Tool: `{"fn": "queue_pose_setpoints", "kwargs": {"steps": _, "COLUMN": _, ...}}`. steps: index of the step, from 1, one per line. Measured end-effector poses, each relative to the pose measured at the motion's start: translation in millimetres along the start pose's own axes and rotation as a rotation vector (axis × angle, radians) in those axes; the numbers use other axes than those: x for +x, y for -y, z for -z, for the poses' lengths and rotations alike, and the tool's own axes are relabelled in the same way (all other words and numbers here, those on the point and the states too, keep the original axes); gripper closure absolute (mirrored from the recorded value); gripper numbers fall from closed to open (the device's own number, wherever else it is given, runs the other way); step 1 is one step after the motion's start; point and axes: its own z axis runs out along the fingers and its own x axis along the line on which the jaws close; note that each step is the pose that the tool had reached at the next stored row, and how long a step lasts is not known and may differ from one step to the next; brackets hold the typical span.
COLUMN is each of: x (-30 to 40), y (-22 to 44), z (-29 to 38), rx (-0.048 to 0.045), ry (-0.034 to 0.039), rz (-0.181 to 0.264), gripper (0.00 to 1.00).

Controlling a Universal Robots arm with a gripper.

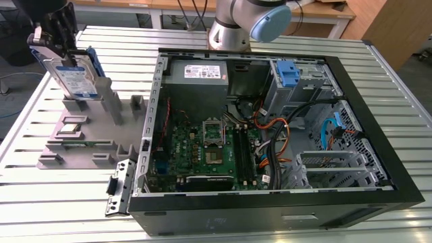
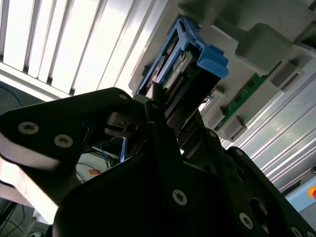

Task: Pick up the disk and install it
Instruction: 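Pick up the disk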

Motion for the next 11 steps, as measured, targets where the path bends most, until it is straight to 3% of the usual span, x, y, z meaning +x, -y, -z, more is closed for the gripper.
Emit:
{"fn": "queue_pose_setpoints", "kwargs": {"steps": 8, "x": -0.8, "y": -0.8, "z": 14.1, "rx": 0.0, "ry": 0.0, "rz": 0.0, "gripper": 0.65}}
{"fn": "queue_pose_setpoints", "kwargs": {"steps": 11, "x": -0.9, "y": -0.9, "z": 15.9, "rx": 0.0003, "ry": 0.0002, "rz": 0.0, "gripper": 0.65}}
